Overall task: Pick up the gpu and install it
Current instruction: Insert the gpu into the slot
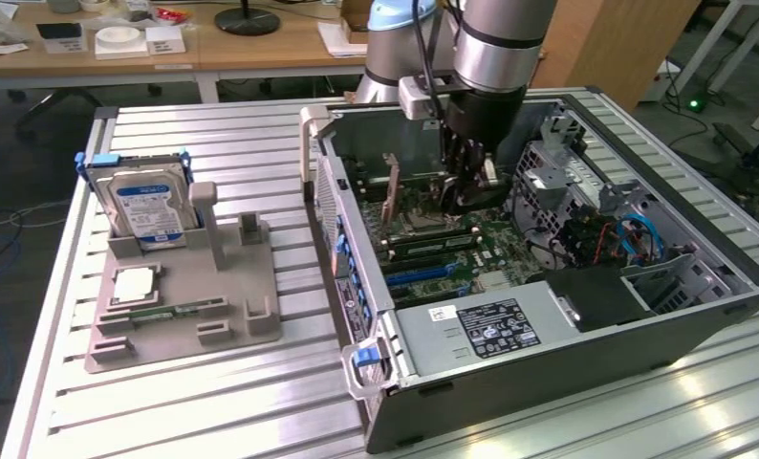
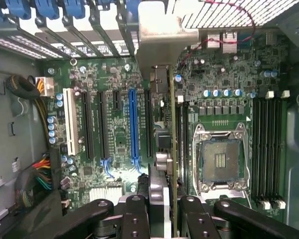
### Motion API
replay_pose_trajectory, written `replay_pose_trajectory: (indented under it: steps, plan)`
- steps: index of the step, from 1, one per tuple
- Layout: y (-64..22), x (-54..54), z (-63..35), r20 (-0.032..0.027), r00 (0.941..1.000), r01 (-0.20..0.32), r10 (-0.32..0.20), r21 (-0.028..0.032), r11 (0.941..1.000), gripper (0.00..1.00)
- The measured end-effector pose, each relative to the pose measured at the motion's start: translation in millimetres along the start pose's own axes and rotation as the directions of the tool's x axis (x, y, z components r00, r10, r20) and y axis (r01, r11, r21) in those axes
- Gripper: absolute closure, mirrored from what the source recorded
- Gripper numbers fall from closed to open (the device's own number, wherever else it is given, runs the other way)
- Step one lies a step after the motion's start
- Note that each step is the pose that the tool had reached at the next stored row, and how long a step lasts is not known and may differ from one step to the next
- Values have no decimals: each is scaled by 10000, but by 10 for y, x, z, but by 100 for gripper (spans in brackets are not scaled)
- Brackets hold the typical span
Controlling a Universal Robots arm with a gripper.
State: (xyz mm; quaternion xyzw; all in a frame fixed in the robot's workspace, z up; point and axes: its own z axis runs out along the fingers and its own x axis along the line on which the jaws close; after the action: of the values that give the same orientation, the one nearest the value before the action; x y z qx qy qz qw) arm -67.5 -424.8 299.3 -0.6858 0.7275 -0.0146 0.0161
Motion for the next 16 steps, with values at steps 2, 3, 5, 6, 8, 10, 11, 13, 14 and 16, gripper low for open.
replay_pose_trajectory:
  steps: [2,3,5,6,8,10,11,13,14,16]
  plan:
    - [4,0,16,2,10000,2,-2,5,10000,71]
    - [6,6,26,0,10000,3,-3,3,10000,71]
    - [10,27,41,0,10000,1,-1,3,10000,71]
    - [14,42,48,0,10000,1,-1,3,10000,71]
    - [33,65,66,0,10000,-3,3,4,10000,71]
    - [75,68,92,0,10000,-4,4,-1,10000,71]
    - [92,69,109,-1,10000,-6,6,0,10000,71]
    - [99,70,147,0,10000,-14,14,-2,10000,71]
    - [100,70,164,-1,10000,-18,18,-4,10000,71]
    - [102,70,201,-1,10000,-24,24,-13,10000,71]
